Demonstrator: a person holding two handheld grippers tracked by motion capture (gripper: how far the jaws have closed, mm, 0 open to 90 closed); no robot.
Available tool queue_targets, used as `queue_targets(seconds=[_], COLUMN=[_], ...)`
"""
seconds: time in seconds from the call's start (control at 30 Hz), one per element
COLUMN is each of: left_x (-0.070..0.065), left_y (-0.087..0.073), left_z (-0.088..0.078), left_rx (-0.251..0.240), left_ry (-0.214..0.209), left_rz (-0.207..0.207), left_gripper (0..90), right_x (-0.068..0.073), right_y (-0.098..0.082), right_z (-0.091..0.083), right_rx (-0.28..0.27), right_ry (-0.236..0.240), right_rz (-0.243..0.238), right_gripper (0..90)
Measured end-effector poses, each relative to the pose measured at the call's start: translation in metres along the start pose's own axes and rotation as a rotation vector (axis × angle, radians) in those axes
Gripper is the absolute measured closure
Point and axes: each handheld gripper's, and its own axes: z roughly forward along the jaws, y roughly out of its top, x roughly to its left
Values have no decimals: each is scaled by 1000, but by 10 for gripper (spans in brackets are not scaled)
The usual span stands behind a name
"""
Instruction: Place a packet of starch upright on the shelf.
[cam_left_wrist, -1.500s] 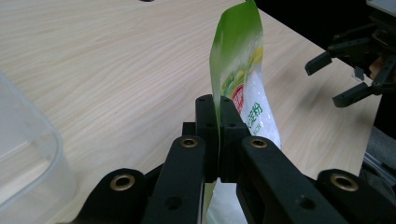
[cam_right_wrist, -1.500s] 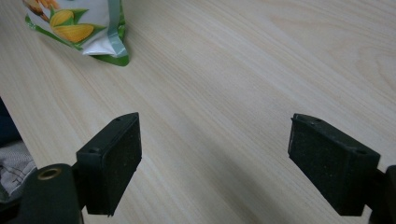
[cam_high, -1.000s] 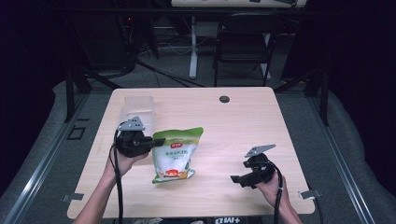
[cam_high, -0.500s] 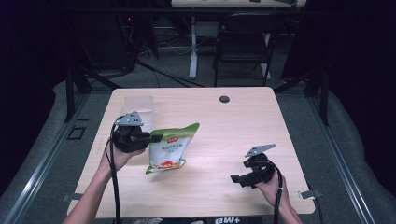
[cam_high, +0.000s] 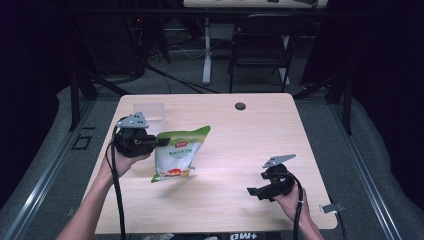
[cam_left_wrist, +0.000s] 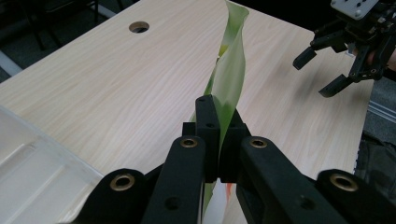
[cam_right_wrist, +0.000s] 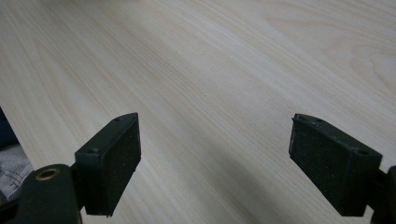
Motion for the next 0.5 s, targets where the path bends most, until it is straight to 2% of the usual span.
queue_targets(seconds=[0.17, 0.5], left_x=[4, 12], left_y=[12, 26], left_z=[-10, -24], left_rx=[-16, -29], left_ry=[17, 46], left_rz=[9, 29], left_gripper=[900, 900], right_x=[1, 0], right_y=[1, 0], right_z=[-2, -2], right_rx=[-19, -15], right_ry=[0, -8], right_rz=[-5, -4], right_gripper=[164, 165])
